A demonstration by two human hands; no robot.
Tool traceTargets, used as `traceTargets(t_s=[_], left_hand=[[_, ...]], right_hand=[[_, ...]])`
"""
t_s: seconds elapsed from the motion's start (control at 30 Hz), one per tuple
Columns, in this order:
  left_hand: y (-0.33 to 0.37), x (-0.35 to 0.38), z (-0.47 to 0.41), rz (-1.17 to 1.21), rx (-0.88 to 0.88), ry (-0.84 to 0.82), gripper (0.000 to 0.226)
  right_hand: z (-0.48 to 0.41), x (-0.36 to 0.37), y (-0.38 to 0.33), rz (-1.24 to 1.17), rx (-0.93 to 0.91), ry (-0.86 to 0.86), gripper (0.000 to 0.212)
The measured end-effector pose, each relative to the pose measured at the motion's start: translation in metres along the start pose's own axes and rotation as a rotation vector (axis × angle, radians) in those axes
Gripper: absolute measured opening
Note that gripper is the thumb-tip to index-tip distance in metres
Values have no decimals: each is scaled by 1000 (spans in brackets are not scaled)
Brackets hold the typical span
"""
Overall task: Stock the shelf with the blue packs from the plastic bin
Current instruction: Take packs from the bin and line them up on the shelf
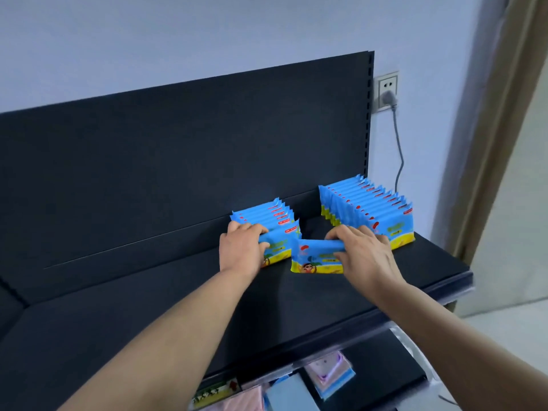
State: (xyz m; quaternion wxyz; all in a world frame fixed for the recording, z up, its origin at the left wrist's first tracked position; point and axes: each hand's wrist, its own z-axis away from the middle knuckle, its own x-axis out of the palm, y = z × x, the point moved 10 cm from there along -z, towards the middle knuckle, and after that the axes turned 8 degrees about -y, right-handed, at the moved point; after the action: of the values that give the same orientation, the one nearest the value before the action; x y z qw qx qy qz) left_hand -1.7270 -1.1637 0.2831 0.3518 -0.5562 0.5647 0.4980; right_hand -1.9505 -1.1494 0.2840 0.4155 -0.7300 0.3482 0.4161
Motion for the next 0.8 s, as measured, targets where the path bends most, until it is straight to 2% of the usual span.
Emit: traceTargets(t_s=[0.07, 0.2, 0.3, 0.43, 0.5, 0.6, 0.73, 0.8], left_hand=[[2, -5, -5, -93, -5, 50, 34], [-2, -8, -11, -95, -78, 80, 38], [-7, -10, -4, 18, -123, 133, 41], [-37, -19, 21, 145, -232, 259, 25], [-59, -10, 30, 78, -328, 159, 28], [-89, 11, 43, 42, -488, -83, 38], [-92, 30, 50, -30, -514, -273, 25], [-89, 37, 50, -58, -513, -329, 27]], right_hand=[[-10, 5, -1, -13, -48, -45, 26], [-25, 18, -8, -32, -154, -130, 28], [-35, 28, -17, -52, -220, -162, 28], [-49, 44, -38, -57, -296, -193, 29], [-56, 47, -49, -35, -326, -177, 31], [-64, 51, -63, 24, -352, -148, 33], [-76, 59, -72, 56, -338, -119, 38], [-81, 60, -74, 74, -328, -98, 40]])
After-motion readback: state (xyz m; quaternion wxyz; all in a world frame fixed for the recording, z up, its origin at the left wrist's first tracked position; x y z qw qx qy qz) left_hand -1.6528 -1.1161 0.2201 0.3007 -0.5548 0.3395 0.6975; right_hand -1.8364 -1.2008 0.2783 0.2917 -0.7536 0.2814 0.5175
